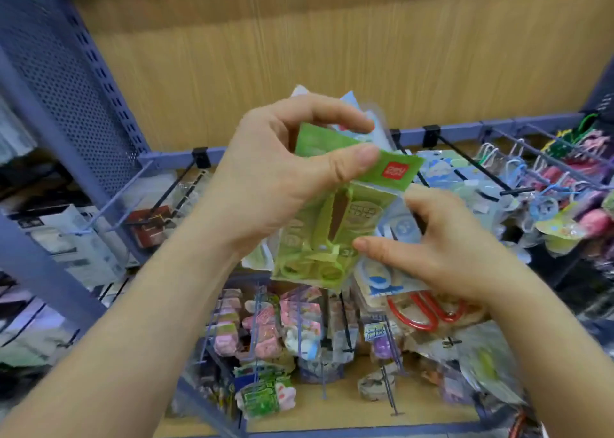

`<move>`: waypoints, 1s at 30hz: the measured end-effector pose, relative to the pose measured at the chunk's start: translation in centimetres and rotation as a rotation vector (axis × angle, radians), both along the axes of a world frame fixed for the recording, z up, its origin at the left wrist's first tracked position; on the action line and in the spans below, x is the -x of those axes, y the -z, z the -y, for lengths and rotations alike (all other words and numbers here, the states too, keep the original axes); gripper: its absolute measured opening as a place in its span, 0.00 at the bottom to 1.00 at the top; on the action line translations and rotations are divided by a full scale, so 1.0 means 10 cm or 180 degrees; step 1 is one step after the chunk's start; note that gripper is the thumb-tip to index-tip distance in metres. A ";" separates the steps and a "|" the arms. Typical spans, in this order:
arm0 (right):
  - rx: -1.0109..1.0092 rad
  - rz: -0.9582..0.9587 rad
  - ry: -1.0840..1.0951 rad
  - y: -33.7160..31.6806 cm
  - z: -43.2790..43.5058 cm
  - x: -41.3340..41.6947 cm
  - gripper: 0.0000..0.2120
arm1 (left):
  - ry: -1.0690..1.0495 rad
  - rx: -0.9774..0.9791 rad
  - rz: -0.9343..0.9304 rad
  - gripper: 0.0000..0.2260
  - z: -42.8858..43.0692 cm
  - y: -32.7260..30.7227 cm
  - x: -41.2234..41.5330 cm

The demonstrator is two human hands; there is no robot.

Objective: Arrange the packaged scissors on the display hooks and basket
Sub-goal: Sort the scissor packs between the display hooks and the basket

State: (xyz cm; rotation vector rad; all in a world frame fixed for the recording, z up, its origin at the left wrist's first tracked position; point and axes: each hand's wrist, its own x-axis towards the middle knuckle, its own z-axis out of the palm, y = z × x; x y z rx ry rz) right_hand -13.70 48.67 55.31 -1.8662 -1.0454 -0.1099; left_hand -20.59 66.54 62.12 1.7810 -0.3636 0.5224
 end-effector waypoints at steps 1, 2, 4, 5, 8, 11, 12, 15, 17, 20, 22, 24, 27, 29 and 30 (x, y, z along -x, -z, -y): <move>0.0036 0.0077 0.0036 -0.06 -0.01 -0.03 0.19 | -0.0004 -0.0095 0.0051 0.05 -0.01 -0.07 -0.04; 0.0005 0.0063 0.0038 -0.12 0.00 -0.05 0.18 | -0.0024 -0.0153 0.0070 0.03 -0.02 -0.15 -0.08; -0.0118 -0.0234 -0.0024 -0.22 0.00 -0.12 0.12 | -0.0033 -0.0269 0.0128 0.03 -0.07 -0.26 -0.14; -0.0177 -0.0422 -0.0096 -0.26 0.00 -0.15 0.08 | -0.0048 -0.0289 0.0157 0.04 -0.10 -0.31 -0.18; -0.0316 -0.0767 -0.0113 -0.40 -0.04 -0.23 0.09 | -0.0480 -0.0132 0.0360 0.07 -0.17 -0.44 -0.35; -0.0606 -0.1003 -0.0075 -0.57 -0.12 -0.31 0.15 | -0.0968 0.0302 0.0521 0.09 -0.27 -0.61 -0.59; -0.0649 -0.1016 -0.0062 -0.64 -0.14 -0.34 0.16 | -0.1070 0.0398 0.0568 0.09 -0.29 -0.69 -0.65; -0.0805 -0.1046 -0.0153 -0.78 -0.18 -0.44 0.17 | -0.1095 0.0433 0.0907 0.08 -0.31 -0.93 -0.74; -0.1025 -0.1111 -0.0272 -0.87 -0.17 -0.49 0.17 | -0.1065 0.0390 0.1175 0.07 -0.26 -1.09 -0.77; -0.1171 -0.1101 -0.0401 -1.00 -0.15 -0.52 0.16 | -0.1156 0.0355 0.1270 0.04 -0.17 -1.24 -0.86; -0.1184 -0.1076 -0.0404 -1.04 -0.15 -0.55 0.17 | -0.1290 0.0316 0.1241 0.05 -0.15 -1.26 -0.95; -0.1194 -0.1097 -0.0397 -1.06 -0.17 -0.57 0.17 | -0.1430 0.0253 0.1260 0.05 -0.15 -1.26 -1.00; -0.1226 -0.1153 -0.0401 -1.06 -0.16 -0.59 0.17 | -0.1505 0.0307 0.1285 0.04 -0.17 -1.25 -1.04; -0.1200 -0.1117 -0.0368 -1.07 -0.16 -0.59 0.17 | -0.1497 0.0386 0.1091 0.02 -0.18 -1.26 -1.06; -0.1191 -0.1102 -0.0360 -1.07 -0.16 -0.59 0.16 | -0.1432 0.0484 0.0928 0.03 -0.19 -1.27 -1.08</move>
